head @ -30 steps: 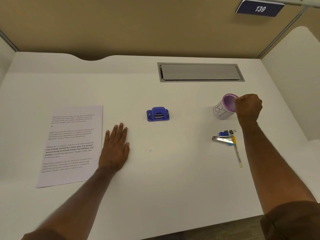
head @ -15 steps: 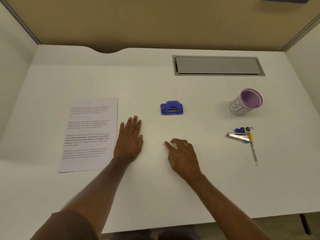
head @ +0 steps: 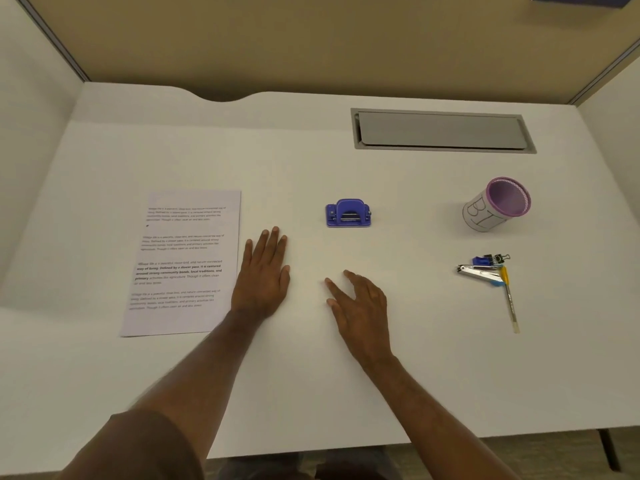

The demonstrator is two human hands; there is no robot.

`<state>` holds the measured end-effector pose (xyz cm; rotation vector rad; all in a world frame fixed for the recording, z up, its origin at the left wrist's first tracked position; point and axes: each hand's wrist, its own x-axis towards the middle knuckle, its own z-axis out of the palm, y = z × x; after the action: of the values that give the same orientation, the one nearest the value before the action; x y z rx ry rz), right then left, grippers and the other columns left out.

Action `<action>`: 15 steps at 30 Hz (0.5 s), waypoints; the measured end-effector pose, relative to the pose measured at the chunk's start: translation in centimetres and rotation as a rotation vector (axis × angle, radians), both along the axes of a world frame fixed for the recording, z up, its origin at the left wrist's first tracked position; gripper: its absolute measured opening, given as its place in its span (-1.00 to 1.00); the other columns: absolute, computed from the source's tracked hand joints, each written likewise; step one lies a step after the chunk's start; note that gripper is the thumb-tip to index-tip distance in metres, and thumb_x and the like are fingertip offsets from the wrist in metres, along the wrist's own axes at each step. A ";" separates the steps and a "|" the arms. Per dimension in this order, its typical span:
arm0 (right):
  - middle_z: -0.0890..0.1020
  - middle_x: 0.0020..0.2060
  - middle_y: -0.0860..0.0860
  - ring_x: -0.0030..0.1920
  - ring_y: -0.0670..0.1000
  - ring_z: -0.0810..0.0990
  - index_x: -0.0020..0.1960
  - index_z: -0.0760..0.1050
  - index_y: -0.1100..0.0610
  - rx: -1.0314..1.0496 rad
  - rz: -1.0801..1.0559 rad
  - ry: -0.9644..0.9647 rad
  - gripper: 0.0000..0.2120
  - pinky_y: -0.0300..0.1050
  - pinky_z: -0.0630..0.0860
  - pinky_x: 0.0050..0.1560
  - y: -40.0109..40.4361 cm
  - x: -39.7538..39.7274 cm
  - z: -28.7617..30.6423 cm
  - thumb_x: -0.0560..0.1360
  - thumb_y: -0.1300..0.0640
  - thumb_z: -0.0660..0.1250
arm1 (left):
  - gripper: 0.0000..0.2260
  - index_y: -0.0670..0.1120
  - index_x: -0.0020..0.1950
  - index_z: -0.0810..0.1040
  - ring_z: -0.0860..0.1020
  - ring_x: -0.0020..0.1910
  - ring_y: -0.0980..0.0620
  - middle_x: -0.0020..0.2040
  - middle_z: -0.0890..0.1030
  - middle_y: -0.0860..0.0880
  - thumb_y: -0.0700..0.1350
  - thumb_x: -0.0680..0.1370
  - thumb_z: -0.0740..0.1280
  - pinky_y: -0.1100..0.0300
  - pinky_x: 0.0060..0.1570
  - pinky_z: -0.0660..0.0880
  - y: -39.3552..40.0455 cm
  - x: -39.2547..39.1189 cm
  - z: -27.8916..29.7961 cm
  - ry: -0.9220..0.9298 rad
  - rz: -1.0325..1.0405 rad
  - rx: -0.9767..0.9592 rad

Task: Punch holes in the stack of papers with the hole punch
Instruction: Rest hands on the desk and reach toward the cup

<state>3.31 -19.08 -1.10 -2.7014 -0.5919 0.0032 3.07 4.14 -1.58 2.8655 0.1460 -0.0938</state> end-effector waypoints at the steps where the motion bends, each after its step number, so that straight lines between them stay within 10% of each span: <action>1: 0.49 0.36 -0.03 0.35 0.06 0.44 0.37 0.49 -0.17 0.038 -0.018 0.002 -0.67 0.01 0.32 0.38 0.0 0.4 0.0 0.62 -0.08 0.21 | -0.41 -0.13 0.64 0.03 -0.07 0.65 -0.08 0.66 -0.03 -0.10 0.04 0.62 -0.14 -0.14 0.60 -0.05 0.0 0.0 0.0 -0.001 0.000 0.000; 15: 0.57 -0.05 -0.17 0.00 -0.05 0.48 0.03 0.68 -0.16 0.161 0.138 0.155 -0.83 -0.09 0.33 0.08 1.7 5.7 1.1 0.44 -0.05 0.46 | -0.42 -0.12 0.64 0.06 -0.04 0.65 -0.08 0.66 0.00 -0.09 0.02 0.63 -0.10 -0.15 0.60 -0.03 0.1 0.0 -0.3 -0.021 0.003 -0.011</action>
<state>9.05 -17.38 -0.04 -2.4734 -0.6979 0.1913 3.06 4.22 -1.83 2.8538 0.1453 -0.0644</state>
